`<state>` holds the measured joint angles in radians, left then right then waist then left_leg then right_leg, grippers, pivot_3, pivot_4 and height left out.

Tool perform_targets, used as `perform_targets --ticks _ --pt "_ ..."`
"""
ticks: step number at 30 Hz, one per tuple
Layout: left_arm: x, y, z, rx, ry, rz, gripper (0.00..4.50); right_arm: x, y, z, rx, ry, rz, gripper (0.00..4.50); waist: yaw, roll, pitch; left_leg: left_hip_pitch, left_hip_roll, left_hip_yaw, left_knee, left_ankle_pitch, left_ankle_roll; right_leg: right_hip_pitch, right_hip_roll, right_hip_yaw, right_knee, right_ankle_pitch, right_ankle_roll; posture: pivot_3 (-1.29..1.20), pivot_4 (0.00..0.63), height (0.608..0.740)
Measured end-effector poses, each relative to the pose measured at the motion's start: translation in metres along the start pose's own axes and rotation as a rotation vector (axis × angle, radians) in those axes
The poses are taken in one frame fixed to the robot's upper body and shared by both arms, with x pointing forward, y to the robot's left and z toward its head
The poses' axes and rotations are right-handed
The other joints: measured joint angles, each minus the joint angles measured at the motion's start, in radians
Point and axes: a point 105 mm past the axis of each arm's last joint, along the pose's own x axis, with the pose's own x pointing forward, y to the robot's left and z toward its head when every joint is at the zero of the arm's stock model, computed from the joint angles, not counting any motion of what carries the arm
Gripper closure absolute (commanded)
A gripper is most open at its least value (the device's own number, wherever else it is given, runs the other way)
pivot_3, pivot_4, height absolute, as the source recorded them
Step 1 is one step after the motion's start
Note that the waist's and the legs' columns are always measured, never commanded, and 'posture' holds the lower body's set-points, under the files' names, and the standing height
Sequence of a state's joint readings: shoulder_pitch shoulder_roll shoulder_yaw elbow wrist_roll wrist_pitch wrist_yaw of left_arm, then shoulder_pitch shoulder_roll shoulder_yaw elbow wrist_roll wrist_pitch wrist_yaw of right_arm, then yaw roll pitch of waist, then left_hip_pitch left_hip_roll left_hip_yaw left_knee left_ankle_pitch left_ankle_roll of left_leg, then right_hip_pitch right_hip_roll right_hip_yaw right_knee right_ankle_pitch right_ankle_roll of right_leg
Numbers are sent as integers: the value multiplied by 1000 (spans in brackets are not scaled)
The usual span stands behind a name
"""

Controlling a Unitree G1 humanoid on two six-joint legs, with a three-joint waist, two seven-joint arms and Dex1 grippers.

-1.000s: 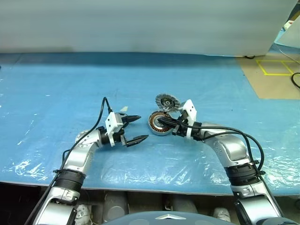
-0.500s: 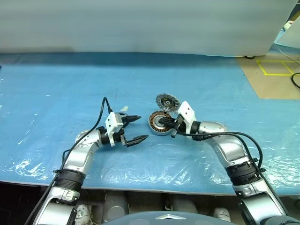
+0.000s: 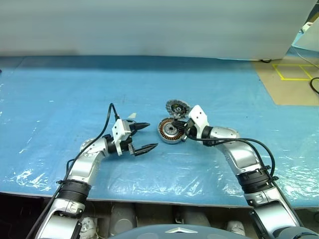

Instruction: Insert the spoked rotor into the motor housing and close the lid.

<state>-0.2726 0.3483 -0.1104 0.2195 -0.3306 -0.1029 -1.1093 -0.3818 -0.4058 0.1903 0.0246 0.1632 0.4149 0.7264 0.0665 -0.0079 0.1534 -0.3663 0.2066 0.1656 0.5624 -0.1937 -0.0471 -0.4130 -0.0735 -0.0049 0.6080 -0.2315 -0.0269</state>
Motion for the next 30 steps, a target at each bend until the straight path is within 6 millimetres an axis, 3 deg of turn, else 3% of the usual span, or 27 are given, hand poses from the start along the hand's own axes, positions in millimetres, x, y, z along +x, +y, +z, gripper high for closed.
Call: perform_targets --ticks 7,15,30 --pt "0 0 0 0 0 -1 0 1 2 23 62 -141 9 4478 0 0 0 0 0 0 0 0 0 0 0 0 0 0 0 0 150 740" --pt "1 0 0 0 -2 -1 0 0 7 2 28 -28 36 4478 -1 0 0 0 0 0 0 0 0 0 0 0 0 0 0 0 150 740" --pt "1 0 0 -1 -2 0 0 2 4 0 -106 20 11 4478 0 0 0 5 0 0 1 0 0 5 0 0 0 0 0 0 150 740"
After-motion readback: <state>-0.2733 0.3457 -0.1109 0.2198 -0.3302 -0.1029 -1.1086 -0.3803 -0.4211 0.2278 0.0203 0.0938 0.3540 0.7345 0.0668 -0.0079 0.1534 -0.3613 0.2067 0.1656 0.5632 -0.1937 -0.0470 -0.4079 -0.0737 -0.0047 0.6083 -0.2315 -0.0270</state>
